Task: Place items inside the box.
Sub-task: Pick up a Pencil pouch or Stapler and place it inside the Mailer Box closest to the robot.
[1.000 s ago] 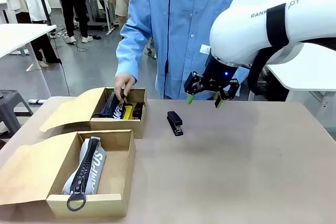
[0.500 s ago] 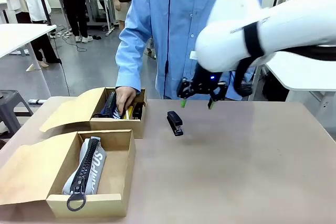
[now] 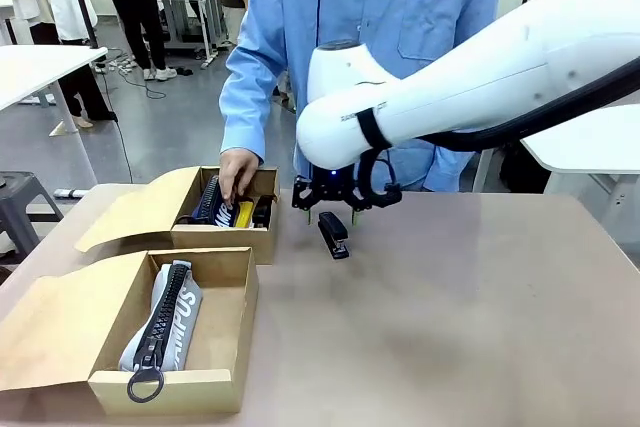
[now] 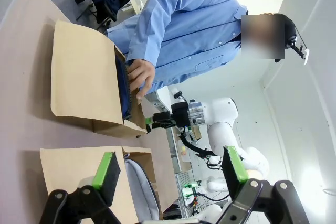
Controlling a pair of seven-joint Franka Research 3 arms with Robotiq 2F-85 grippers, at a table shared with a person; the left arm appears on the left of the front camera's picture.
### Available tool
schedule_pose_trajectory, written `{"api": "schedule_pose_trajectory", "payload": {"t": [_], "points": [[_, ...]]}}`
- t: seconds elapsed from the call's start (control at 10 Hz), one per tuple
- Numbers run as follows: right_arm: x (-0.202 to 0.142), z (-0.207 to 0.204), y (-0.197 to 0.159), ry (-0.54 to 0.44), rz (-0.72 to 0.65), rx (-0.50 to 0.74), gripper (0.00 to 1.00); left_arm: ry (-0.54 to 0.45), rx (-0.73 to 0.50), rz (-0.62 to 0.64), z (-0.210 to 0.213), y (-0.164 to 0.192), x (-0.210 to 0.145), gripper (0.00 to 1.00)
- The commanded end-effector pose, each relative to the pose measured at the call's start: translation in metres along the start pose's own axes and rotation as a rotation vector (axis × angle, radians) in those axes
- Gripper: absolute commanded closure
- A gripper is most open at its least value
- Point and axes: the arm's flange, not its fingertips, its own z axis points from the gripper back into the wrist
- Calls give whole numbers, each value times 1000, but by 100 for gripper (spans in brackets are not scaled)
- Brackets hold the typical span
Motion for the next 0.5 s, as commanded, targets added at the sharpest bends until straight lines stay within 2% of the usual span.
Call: {"api": "schedule_pose_trajectory", "payload": {"t": [0.0,0.3,0.4], "points": [[8,-4,12,-15,-86,-67,0,-13,-20,-23,-2,-2,0,0],[11,-11,1,25,-56,-28,0,-13,-20,-23,-2,-2,0,0],[13,-14,-5,86,96,-59,0,-13,-20,-23,-2,-2,0,0]]}}
